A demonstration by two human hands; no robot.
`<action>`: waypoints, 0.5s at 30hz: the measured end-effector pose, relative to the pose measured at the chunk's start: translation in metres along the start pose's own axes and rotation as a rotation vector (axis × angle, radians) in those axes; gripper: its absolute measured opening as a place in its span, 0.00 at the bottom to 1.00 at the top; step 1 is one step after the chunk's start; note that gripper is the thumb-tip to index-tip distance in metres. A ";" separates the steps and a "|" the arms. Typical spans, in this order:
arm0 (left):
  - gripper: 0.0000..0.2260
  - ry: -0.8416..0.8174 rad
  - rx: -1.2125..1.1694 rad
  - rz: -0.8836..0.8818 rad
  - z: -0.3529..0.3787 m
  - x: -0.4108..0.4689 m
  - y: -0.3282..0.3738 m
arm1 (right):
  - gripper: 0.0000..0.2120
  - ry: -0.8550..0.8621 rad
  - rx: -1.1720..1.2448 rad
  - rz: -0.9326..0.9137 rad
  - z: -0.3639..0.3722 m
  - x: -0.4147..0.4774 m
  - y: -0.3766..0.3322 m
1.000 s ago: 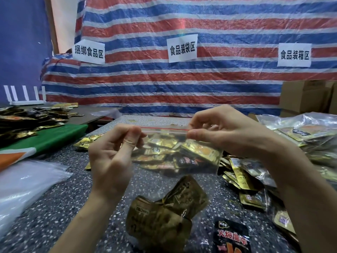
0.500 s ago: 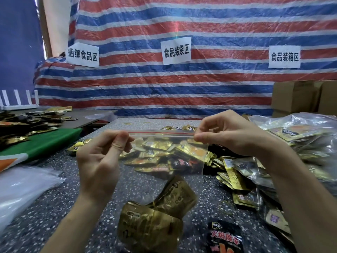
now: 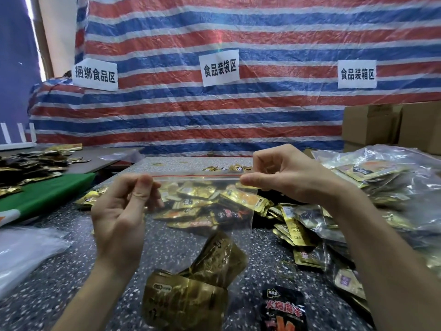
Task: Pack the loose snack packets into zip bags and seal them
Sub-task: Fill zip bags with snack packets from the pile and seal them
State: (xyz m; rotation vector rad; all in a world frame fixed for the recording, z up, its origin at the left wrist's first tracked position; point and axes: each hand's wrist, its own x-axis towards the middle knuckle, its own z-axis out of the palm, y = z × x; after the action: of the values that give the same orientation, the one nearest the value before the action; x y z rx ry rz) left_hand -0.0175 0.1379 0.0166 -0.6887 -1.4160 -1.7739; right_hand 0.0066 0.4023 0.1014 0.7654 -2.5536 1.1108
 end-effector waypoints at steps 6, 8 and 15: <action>0.08 -0.030 -0.153 -0.081 0.004 -0.001 0.009 | 0.35 -0.107 0.307 0.264 0.029 -0.011 0.008; 0.08 -0.029 -0.193 -0.108 0.007 -0.003 0.009 | 0.37 -0.256 0.376 0.358 0.057 -0.021 0.014; 0.08 -0.007 -0.205 -0.155 0.019 -0.015 0.006 | 0.14 -0.319 0.345 0.280 0.117 -0.046 0.006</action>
State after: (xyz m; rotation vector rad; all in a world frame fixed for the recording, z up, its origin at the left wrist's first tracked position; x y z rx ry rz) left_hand -0.0043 0.1589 0.0129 -0.7068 -1.3344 -2.0599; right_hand 0.0391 0.3358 -0.0009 0.7245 -2.8346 1.6714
